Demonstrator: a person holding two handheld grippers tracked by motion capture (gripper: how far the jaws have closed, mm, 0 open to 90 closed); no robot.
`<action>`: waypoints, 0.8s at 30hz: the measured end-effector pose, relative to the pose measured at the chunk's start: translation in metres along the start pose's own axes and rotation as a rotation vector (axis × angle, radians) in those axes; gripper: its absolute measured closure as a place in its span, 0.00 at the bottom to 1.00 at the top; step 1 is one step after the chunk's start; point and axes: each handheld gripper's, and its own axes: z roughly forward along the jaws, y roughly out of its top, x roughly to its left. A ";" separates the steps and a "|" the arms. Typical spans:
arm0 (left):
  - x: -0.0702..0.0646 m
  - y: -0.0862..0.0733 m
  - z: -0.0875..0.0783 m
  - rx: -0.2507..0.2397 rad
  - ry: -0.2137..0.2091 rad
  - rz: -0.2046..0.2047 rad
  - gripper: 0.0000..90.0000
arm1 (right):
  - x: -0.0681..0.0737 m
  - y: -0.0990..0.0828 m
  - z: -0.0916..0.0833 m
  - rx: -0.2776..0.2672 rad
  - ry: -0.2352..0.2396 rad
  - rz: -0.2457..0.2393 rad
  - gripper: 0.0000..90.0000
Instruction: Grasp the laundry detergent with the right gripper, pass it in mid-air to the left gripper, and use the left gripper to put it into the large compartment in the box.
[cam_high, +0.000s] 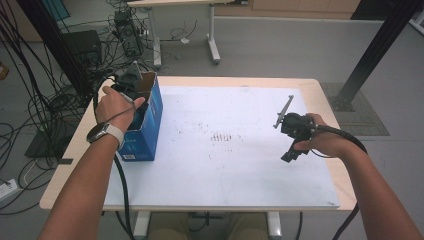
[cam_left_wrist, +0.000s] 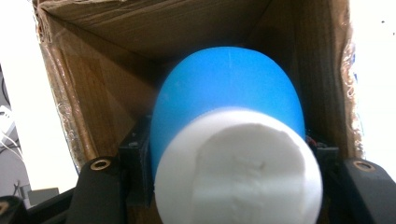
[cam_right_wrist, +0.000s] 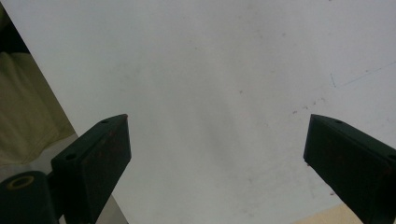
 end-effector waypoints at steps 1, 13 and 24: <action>0.000 0.000 0.000 0.002 0.000 0.000 0.42 | 0.000 0.000 0.000 0.000 -0.001 0.001 0.08; 0.000 -0.001 0.000 -0.001 0.001 0.003 0.42 | -0.001 -0.004 -0.002 0.002 -0.007 0.004 0.08; 0.001 -0.002 0.000 -0.003 -0.002 0.003 0.42 | 0.000 -0.003 -0.003 -0.008 -0.003 0.003 0.08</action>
